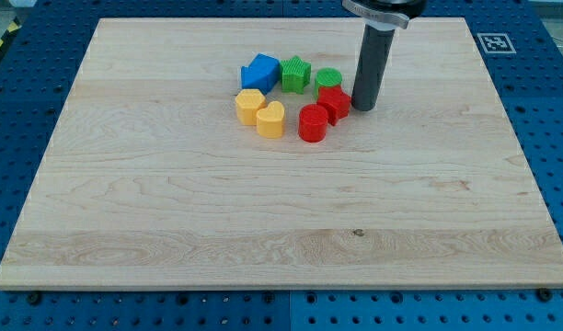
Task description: Move the red blocks towards the bottom center
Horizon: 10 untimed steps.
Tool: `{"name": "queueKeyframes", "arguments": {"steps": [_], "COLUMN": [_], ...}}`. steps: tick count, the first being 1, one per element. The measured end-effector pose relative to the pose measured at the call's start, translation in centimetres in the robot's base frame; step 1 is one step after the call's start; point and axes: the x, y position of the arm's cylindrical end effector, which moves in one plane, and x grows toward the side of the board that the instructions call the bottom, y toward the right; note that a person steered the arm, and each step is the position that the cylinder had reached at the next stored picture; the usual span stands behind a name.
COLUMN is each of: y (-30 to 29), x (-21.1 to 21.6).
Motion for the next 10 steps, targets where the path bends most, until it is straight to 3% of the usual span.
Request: {"name": "queueKeyframes", "arguments": {"steps": [3,6,8,10], "y": [-0.7,-6.7,-6.1,-6.9], "x": [-1.6,-2.1,3.5,1.7]}}
